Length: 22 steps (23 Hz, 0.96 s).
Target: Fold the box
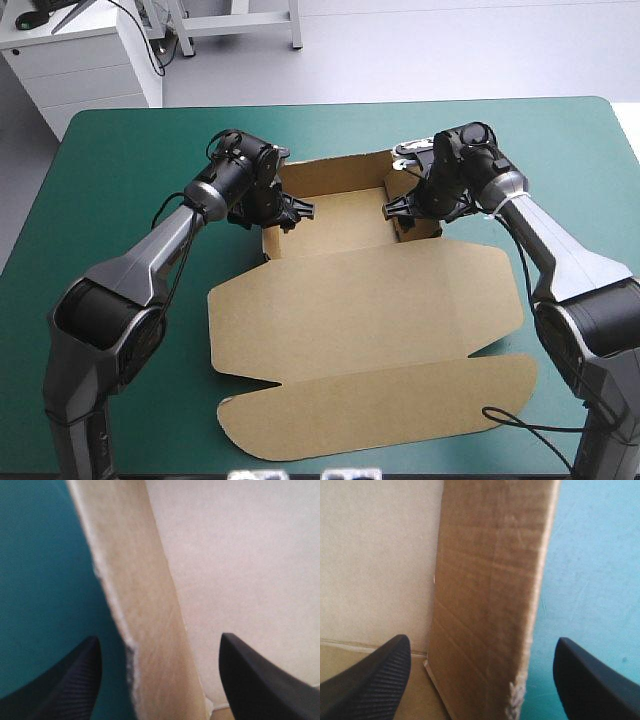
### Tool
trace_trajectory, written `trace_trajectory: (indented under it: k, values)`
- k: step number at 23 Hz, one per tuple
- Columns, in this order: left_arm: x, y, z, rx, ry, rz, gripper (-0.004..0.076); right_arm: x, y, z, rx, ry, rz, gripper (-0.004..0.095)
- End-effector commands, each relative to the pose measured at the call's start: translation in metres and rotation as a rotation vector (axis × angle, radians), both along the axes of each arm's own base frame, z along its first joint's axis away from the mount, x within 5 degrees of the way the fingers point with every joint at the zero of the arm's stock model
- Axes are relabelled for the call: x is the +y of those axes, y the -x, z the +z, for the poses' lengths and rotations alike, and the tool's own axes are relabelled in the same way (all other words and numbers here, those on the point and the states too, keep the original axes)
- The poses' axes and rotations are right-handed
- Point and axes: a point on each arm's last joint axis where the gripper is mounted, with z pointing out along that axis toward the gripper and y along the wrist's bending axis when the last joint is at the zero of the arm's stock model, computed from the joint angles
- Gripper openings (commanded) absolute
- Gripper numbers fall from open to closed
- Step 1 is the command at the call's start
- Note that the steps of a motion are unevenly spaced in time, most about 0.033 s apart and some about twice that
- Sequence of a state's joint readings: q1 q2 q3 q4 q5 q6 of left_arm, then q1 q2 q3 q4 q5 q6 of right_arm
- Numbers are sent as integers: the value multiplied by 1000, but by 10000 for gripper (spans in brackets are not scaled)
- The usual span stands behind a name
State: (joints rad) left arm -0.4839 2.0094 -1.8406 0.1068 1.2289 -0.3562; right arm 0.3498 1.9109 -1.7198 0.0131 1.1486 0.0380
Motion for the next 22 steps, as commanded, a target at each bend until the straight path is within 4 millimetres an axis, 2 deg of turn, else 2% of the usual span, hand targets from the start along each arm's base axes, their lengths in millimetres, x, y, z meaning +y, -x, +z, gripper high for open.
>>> trace_trajectory:
  k: [1, 5, 9, 11, 12, 13, 14, 18, 22]
  values:
    - [2, 8, 46, -80, 36, 12, 482, -2, 2, 36, -154, -57, -12, 756]
    - [2, 6, 74, -170, 71, 16, 482, -1, -3, 51, -232, -76, -14, 756]
    - [11, 13, 119, -319, 72, -8, 454, -2, -1, 96, -309, -108, -21, 755]
    - [18, 20, 141, -386, 81, -1, 306, -5, 7, 111, -268, -93, -21, 754]
    - [21, 26, 152, -413, 94, 1, 159, -7, 10, 120, -288, -94, -22, 742]
    - [23, 30, 158, -425, 98, -4, 53, -7, 12, 123, -295, -94, -22, 737]
    - [26, 35, 165, -445, 94, -22, -3, -8, 15, 126, -303, -97, -24, 732]
    - [38, 50, 187, -513, 79, -16, -1, -11, 19, 132, -318, -96, -25, 706]
    - [51, 76, 215, -581, 124, -11, -1, -11, 20, 129, -309, -93, -25, 696]
